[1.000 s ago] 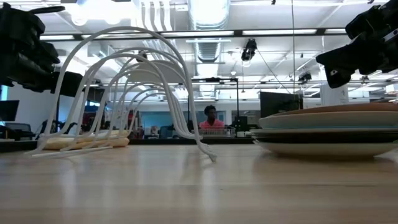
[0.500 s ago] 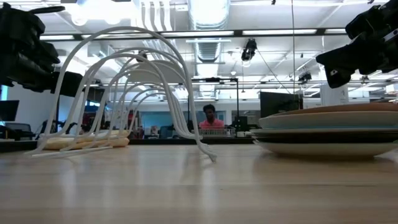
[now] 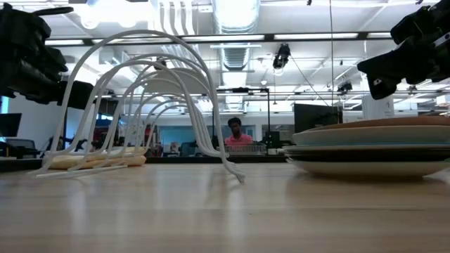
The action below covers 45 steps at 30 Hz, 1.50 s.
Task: Sort dishes
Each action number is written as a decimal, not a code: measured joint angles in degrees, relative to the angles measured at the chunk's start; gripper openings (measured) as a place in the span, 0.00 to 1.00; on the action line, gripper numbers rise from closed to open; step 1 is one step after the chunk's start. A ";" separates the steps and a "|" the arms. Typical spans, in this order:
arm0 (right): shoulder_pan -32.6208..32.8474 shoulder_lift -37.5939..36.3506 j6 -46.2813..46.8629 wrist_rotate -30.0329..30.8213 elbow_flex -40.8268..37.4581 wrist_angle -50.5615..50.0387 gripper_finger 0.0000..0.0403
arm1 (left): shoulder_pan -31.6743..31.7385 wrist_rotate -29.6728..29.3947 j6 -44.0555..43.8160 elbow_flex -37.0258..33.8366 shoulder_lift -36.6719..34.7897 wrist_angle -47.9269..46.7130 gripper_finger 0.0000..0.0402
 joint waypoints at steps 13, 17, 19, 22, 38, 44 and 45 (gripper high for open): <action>0.01 -0.01 0.01 0.00 0.01 0.00 0.00 | 0.01 -0.02 0.00 0.00 0.00 0.00 0.29; 0.00 0.01 0.01 0.00 0.02 0.01 0.00 | -0.01 0.00 0.00 0.02 0.00 0.01 0.29; 0.00 0.01 -0.03 0.00 0.02 -0.01 0.00 | -0.01 -0.01 0.00 0.01 0.00 0.01 0.29; 0.00 0.00 -1.32 0.00 0.00 0.01 0.00 | 0.01 0.00 0.00 0.00 0.00 0.02 0.29; -0.02 0.01 -3.12 1.46 0.00 1.85 0.00 | -0.01 -0.01 0.00 0.00 0.00 0.01 0.29; -0.02 0.01 2.05 1.49 0.00 1.89 0.00 | -0.05 0.09 0.00 0.00 0.00 0.23 0.29; -0.02 0.00 1.14 1.49 0.00 1.89 0.00 | -0.16 0.27 -0.04 0.00 0.00 0.79 0.29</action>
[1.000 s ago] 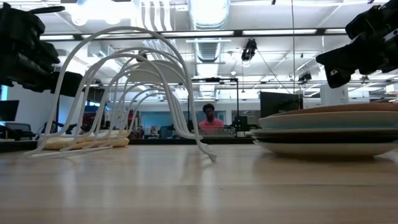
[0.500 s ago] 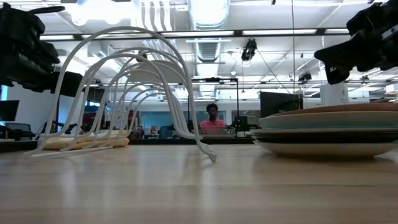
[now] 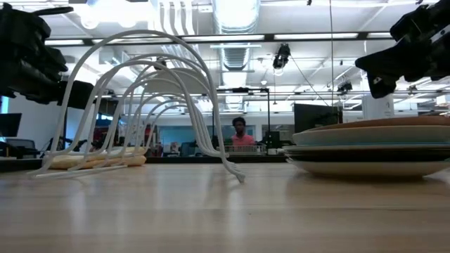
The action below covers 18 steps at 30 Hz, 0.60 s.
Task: Sort dishes
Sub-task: Put the brown plate into the dishwasher rack
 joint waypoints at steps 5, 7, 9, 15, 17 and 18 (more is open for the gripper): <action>0.00 0.00 -3.66 0.00 0.00 0.00 0.00 | -0.64 4.73 0.31 1.77 0.00 2.03 0.29; 0.00 0.01 -5.54 0.00 0.00 0.11 0.00 | -0.62 10.88 -2.67 3.58 0.00 4.15 0.29; 0.00 0.01 -5.98 0.02 0.00 0.34 0.00 | -0.62 18.25 -5.48 6.26 -0.02 5.80 0.29; 0.00 0.01 -5.65 0.13 0.00 5.69 0.00 | -0.62 41.09 -5.44 13.30 0.23 5.70 0.29; 0.02 -0.01 -4.66 1.66 0.00 8.43 0.00 | -0.62 45.08 -5.02 15.00 0.61 6.13 0.29; 0.02 -0.01 -3.55 3.40 0.00 9.43 0.00 | -0.62 46.10 -5.00 15.80 0.85 6.39 0.29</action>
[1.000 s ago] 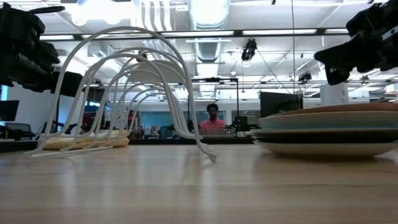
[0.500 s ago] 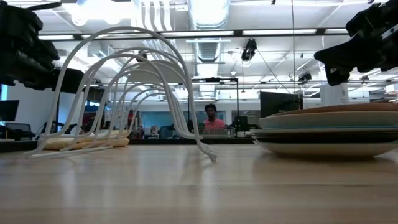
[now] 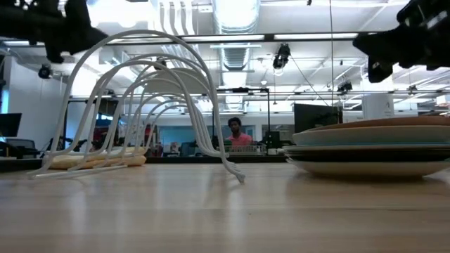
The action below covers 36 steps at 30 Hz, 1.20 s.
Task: Sort dishes
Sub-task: Put the brown plate into the dishwasher rack
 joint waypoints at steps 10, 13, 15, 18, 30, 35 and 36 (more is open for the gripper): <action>0.00 0.16 11.06 16.13 0.00 -2.39 0.00 | 0.03 -1.56 0.63 10.16 1.59 0.01 0.29; 0.00 0.97 14.19 17.45 0.00 -3.70 0.00 | 0.06 -2.41 -0.42 13.46 1.75 -1.89 0.29; -0.04 2.19 15.63 19.53 0.00 -4.21 0.00 | 0.09 -2.32 -2.97 14.41 2.05 -3.25 0.29; -0.23 4.82 16.95 21.95 0.00 -3.74 0.00 | 0.09 -0.22 -3.90 14.14 3.14 -3.72 0.29; -0.50 20.40 24.52 23.24 5.72 -4.33 0.00 | 0.02 -1.96 -0.31 11.16 10.82 -5.64 0.29; -0.48 29.12 26.15 23.19 14.35 -15.11 0.00 | 0.04 -1.85 -1.91 9.87 13.36 -8.11 0.29; -0.48 30.68 27.13 23.13 16.10 -18.08 0.00 | 0.04 -1.85 -2.93 9.83 13.81 -9.18 0.29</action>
